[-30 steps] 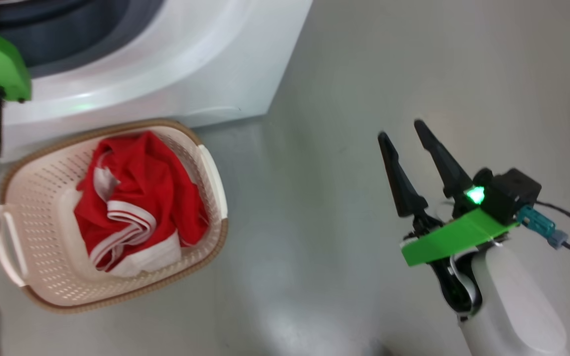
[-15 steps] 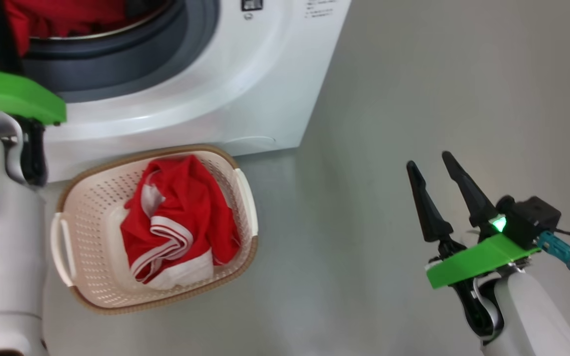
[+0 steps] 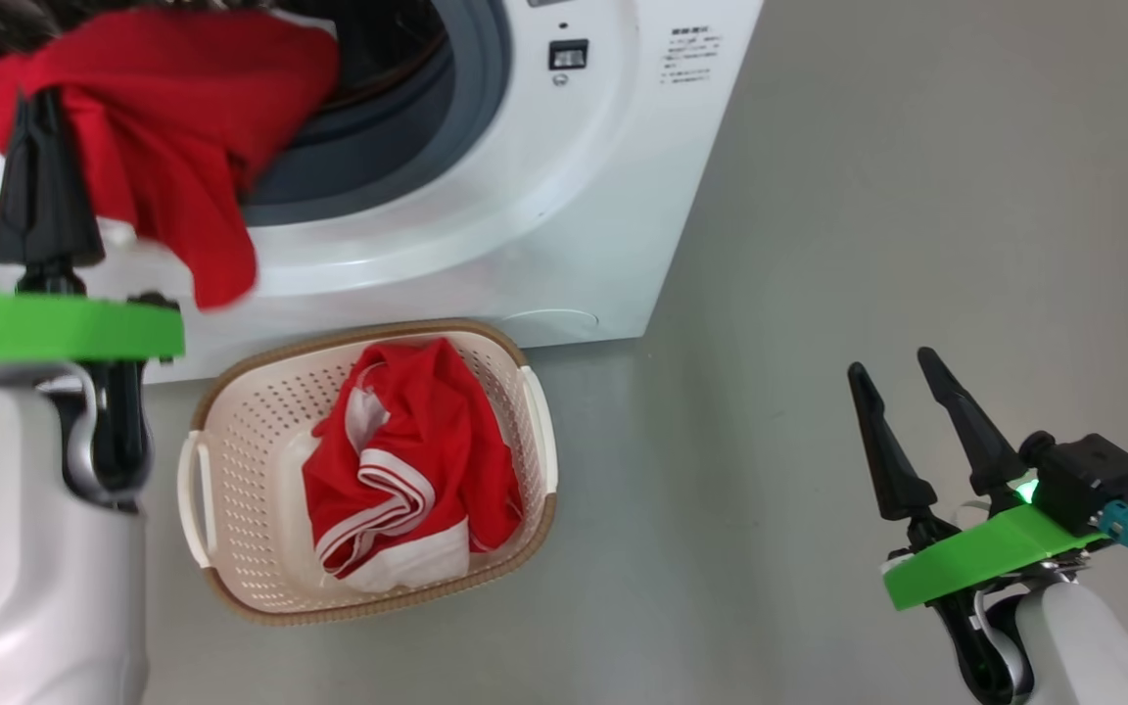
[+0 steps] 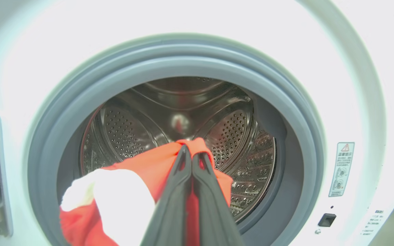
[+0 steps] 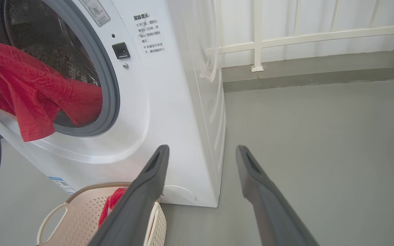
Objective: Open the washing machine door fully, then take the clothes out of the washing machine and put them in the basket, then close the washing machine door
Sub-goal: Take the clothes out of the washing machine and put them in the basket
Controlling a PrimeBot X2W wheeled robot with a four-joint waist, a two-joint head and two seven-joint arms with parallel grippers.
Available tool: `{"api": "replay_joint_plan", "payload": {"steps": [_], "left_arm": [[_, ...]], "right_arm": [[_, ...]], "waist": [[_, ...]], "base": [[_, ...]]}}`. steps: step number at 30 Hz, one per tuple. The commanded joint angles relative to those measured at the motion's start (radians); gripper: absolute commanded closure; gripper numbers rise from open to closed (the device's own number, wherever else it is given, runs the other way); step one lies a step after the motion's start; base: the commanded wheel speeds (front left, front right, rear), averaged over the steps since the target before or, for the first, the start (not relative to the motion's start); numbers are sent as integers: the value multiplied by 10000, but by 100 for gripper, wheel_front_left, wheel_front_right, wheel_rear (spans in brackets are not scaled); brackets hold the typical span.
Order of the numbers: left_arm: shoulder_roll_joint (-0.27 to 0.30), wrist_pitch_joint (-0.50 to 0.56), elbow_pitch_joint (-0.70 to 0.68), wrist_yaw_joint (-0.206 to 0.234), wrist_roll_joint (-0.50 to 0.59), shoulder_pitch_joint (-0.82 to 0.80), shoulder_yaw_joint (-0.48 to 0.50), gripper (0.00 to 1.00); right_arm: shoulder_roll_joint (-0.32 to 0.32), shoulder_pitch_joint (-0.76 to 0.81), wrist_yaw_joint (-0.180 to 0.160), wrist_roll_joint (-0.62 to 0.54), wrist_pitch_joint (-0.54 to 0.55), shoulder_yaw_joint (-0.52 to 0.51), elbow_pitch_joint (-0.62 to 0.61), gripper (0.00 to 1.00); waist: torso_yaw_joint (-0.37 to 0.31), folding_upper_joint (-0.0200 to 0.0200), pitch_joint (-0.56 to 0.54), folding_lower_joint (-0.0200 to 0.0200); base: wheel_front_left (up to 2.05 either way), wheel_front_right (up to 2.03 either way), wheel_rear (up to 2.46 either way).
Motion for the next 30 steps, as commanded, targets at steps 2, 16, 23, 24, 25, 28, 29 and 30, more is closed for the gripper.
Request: {"api": "replay_joint_plan", "payload": {"steps": [2,16,23,24,25,28,29,30], "left_arm": [[286,-79,-829,-29,-47,328,345,100],[-37,25,-5020,147,108,2928,610,100],[-154,217,-4847,280,302,3864,197,100],[-172,206,-4610,280,382,3971,88,100],[-194,175,-4368,293,464,4053,17,100],[-299,85,-3407,266,489,4169,-188,100],[-321,59,-3032,246,488,4152,-253,100],[-342,39,-2611,218,458,4109,-326,100]], "right_arm": [[-122,224,16,74,-74,101,-287,0],[-235,318,16,87,-74,56,-344,0],[-194,140,16,72,-74,142,-355,0],[-177,124,16,68,-74,149,-355,0],[-155,104,16,63,-74,167,-357,0],[-92,58,16,42,-74,205,-376,0],[-80,40,16,39,-74,218,-379,0],[-71,23,16,37,-74,220,-378,0]], "waist": [[133,0,-126,0],[233,0,-163,0],[110,0,75,0],[88,0,104,0],[53,0,148,0],[-16,0,276,0],[-39,0,326,0],[-54,0,371,0]], "base": [[0,0,0],[0,0,0],[0,0,0],[0,0,0],[0,0,0],[0,0,0],[0,0,0],[0,0,0]]}}
